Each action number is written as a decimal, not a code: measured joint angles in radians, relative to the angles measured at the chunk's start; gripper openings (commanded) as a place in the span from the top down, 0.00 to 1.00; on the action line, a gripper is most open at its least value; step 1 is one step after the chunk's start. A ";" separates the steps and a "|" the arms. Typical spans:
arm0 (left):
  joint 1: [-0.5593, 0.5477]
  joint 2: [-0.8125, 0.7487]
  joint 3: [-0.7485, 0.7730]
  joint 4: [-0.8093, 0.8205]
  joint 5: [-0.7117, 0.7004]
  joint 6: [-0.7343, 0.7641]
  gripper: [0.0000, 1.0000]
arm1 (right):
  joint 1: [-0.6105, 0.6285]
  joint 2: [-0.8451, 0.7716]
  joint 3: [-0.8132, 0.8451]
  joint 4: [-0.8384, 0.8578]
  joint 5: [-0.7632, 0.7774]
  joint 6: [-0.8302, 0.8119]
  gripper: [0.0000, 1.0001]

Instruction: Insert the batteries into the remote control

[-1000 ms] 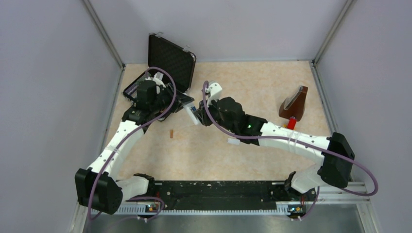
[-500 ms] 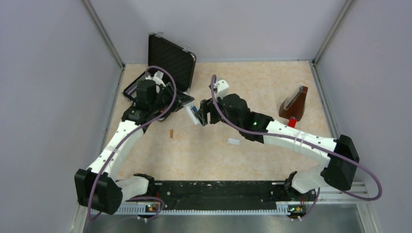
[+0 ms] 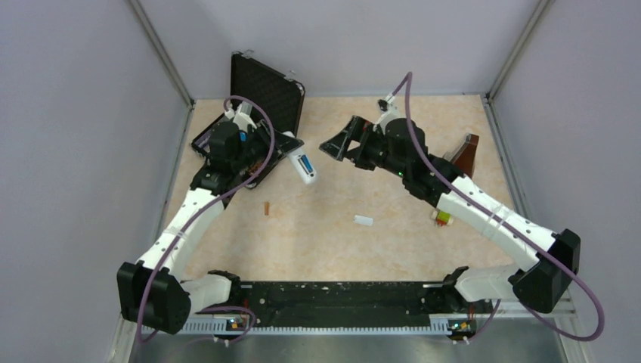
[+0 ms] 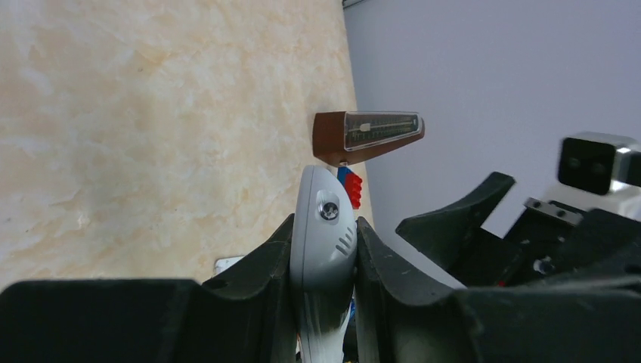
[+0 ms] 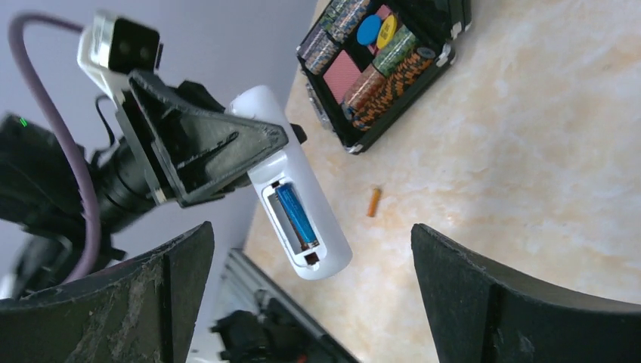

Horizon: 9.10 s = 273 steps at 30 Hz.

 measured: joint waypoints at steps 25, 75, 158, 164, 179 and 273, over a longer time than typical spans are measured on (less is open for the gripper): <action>0.000 0.023 -0.042 0.139 0.011 -0.056 1.00 | -0.075 0.132 -0.095 0.148 -0.308 0.763 0.01; 0.012 0.022 -0.040 0.137 -0.006 -0.102 1.00 | -0.066 0.237 -0.156 0.360 -0.403 0.904 0.75; 0.132 -0.022 0.173 -0.318 -0.294 0.230 1.00 | -0.097 0.302 -0.116 0.262 -0.383 0.536 0.31; 0.136 -0.122 0.228 -0.499 -0.562 0.325 1.00 | -0.024 0.488 0.150 0.040 -0.139 0.238 0.33; 0.136 -0.420 0.169 -0.646 -0.915 0.319 1.00 | 0.315 0.928 0.575 -0.129 0.421 -0.124 0.33; 0.137 -0.166 -0.113 0.144 0.305 0.417 1.00 | -0.116 0.306 -0.285 -0.068 0.092 -0.974 0.42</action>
